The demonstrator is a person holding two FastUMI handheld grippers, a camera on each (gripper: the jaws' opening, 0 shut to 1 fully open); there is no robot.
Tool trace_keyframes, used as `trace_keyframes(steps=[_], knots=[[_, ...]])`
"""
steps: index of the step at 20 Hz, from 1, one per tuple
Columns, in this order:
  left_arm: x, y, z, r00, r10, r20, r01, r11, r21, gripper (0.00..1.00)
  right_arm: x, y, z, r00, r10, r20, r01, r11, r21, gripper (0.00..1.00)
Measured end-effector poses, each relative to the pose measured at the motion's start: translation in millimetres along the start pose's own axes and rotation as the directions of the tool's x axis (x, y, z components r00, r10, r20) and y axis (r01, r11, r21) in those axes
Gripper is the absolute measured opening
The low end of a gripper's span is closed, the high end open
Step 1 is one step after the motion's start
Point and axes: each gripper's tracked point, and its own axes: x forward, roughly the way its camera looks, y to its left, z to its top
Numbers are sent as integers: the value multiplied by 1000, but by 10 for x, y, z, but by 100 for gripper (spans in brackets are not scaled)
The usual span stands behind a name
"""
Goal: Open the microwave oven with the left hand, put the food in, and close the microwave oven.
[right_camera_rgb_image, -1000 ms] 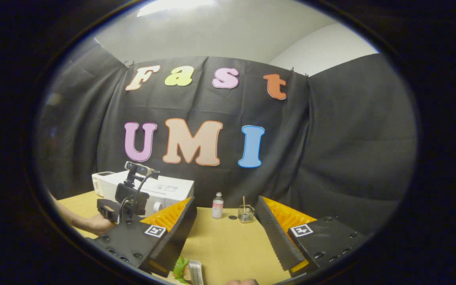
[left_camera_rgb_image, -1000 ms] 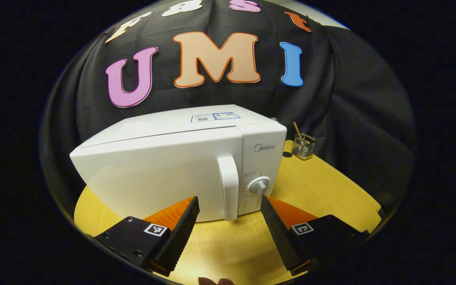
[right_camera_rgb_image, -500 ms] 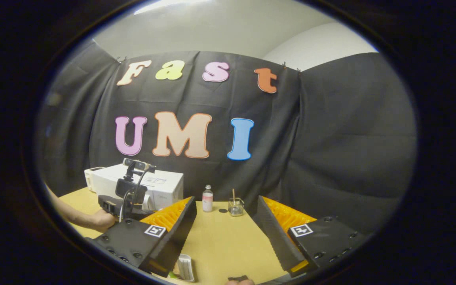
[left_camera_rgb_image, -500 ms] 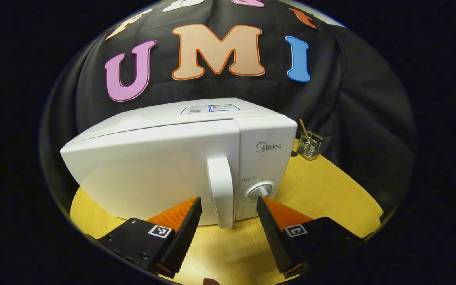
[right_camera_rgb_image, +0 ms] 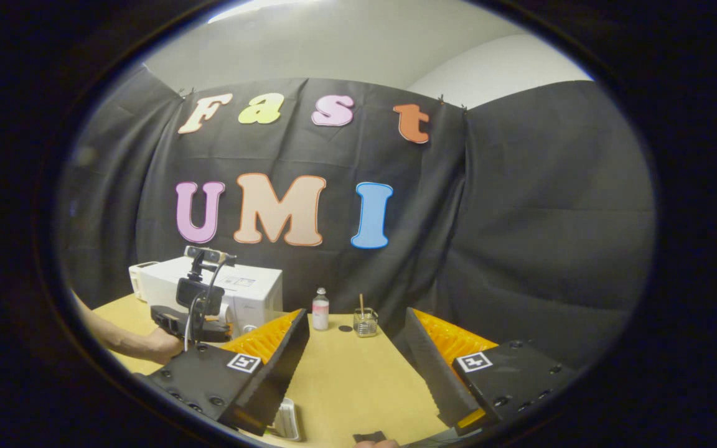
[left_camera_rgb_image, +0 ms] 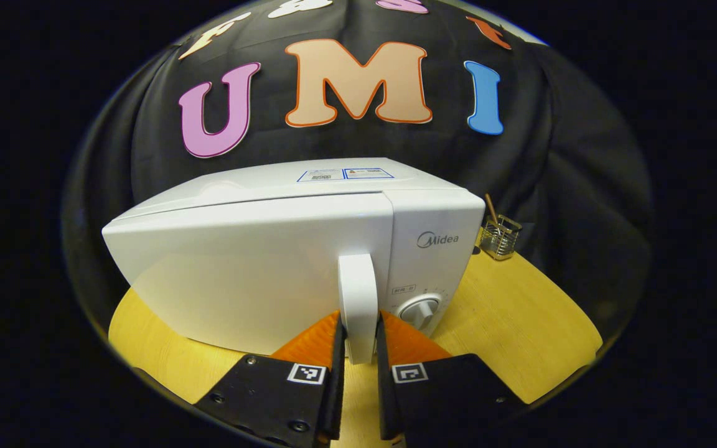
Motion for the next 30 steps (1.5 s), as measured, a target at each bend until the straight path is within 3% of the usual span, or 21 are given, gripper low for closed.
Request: trace_keyframes(steps=[7, 13, 18, 23, 30], knots=[[1, -3, 11, 1000, -18, 16, 18, 1000, 15, 8, 10, -61, -19, 1000, -11, -4, 11, 1000, 7, 98], [-16, -8, 18, 1000, -24, 10, 24, 1000, 18, 6, 19, -69, -7, 1000, -13, 3, 13, 1000, 1, 96], [-660, 48, -315, 998, -69, 5, 70, 997, -38, 6, 46, -58, 9, 1000, -20, 9, 20, 1000, -1, 98], [-1303, 295, -603, 994, -108, -2, 108, 994, -23, 6, 197, 218, -63, 999, 47, -5, -47, 999, 0, 97], [-2066, 965, -991, 999, -19, -40, 17, 999, -37, 7, 333, 867, -116, 980, 200, -23, -199, 979, 35, 97]])
